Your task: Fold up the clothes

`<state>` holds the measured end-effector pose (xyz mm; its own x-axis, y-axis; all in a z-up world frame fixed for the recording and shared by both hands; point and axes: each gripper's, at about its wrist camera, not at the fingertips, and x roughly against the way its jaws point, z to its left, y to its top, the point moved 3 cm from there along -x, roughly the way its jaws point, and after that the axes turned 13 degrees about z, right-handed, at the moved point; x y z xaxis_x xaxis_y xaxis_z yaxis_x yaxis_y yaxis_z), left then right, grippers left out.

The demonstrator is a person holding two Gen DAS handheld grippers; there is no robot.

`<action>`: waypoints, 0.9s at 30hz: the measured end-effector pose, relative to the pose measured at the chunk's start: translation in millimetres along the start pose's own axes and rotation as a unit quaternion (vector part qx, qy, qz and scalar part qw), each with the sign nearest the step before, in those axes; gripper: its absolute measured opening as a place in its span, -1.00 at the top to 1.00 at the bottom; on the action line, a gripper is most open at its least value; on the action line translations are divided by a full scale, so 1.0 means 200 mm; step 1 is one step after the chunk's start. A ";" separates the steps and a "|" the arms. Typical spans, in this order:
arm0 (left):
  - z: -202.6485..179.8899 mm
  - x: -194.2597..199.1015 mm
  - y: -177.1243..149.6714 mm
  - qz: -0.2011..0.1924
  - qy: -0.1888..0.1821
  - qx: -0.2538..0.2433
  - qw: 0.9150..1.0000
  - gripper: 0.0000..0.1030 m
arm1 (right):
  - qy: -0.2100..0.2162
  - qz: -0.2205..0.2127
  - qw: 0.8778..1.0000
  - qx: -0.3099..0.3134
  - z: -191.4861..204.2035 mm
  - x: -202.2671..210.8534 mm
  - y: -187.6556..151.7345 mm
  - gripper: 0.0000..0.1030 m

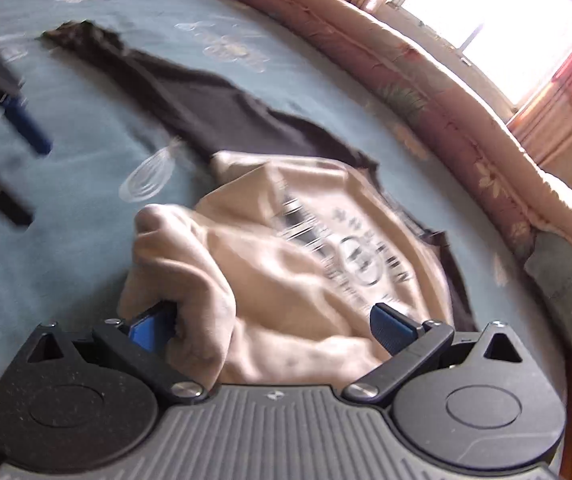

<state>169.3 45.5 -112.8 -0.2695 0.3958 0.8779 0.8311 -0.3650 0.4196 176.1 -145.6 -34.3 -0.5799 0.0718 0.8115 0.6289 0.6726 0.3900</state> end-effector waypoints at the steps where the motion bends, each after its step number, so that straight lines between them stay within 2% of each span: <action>1: 0.00 -0.02 0.02 0.003 -0.002 -0.005 1.000 -0.57 | -0.001 -0.001 1.000 -0.005 -0.06 -0.02 0.03 -1.00; 4: -0.01 -0.10 0.07 0.011 -0.008 -0.012 1.000 -0.57 | -0.002 0.004 1.000 -0.022 -0.22 -0.12 0.11 -1.00; 7: -0.02 -0.16 0.14 0.014 -0.008 -0.021 1.000 -0.57 | 0.038 0.018 0.997 -0.067 -0.38 -0.27 0.15 -1.00; 11: -0.05 -0.21 0.22 0.013 -0.013 -0.031 0.999 -0.57 | 0.087 0.032 0.984 -0.153 -0.57 -0.47 0.15 -1.00; 16: -0.09 -0.25 0.27 0.016 -0.024 -0.034 0.999 -0.57 | 0.093 0.070 0.970 -0.212 -0.71 -0.67 0.07 -1.00; 21: -0.11 -0.27 0.30 0.017 -0.032 -0.036 0.999 -0.57 | 0.104 0.063 0.970 -0.211 -0.72 -0.54 -0.01 -1.00; 27: -0.18 -0.27 0.31 0.023 -0.027 -0.053 0.998 -0.57 | 0.120 0.041 0.976 -0.175 -0.61 -0.24 -0.13 -1.00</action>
<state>218.3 -29.6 -125.9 -0.2021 0.4204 0.8845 0.7851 -0.4705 0.4029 250.9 -256.7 -29.1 -0.4090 -0.0884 0.9082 0.8307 0.3759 0.4107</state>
